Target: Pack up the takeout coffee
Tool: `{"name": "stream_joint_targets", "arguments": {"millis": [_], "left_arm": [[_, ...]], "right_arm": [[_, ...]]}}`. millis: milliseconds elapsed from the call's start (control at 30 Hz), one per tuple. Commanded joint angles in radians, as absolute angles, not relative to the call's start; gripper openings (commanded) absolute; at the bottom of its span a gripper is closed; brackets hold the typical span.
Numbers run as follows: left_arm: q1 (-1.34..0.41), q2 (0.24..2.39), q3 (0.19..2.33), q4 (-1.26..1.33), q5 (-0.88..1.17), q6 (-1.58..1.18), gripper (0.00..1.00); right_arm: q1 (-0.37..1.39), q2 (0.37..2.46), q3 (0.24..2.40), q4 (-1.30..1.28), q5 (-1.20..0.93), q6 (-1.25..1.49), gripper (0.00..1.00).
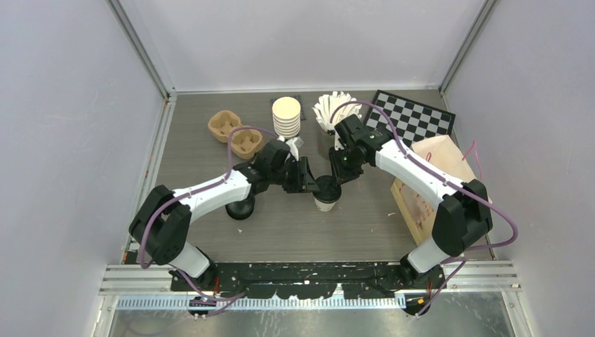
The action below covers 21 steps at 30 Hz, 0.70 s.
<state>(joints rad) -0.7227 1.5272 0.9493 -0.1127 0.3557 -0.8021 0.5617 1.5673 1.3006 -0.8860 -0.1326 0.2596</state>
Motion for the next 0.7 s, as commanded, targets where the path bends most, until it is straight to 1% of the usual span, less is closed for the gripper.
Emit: {"name": "stream_joint_targets", "arguments": {"millis": [0, 300, 367, 467, 600, 667], "left_arm": [[-0.73, 1.528, 0.966, -0.197, 0.27, -0.763, 0.41], [-0.729, 1.493, 1.026, -0.352, 0.177, -0.723, 0.41], [-0.729, 1.472, 1.026, -0.376, 0.167, -0.725, 0.41], [-0.729, 1.444, 1.013, -0.36, 0.206, -0.734, 0.41], [-0.709, 1.421, 1.013, -0.358, 0.25, -0.737, 0.48], [-0.685, 1.417, 1.005, -0.341, 0.28, -0.746, 0.5]], "right_arm": [[0.553, 1.559, 1.246, -0.85, -0.122, 0.284, 0.28], [0.563, 1.536, 1.153, -0.701, -0.311, 0.414, 0.28], [0.574, 1.533, 1.147, -0.691, -0.316, 0.418, 0.28], [0.574, 1.54, 1.159, -0.7, -0.3, 0.398, 0.28], [0.574, 1.559, 1.184, -0.724, -0.301, 0.356, 0.28], [0.575, 1.558, 1.187, -0.724, -0.304, 0.343, 0.28]]}}
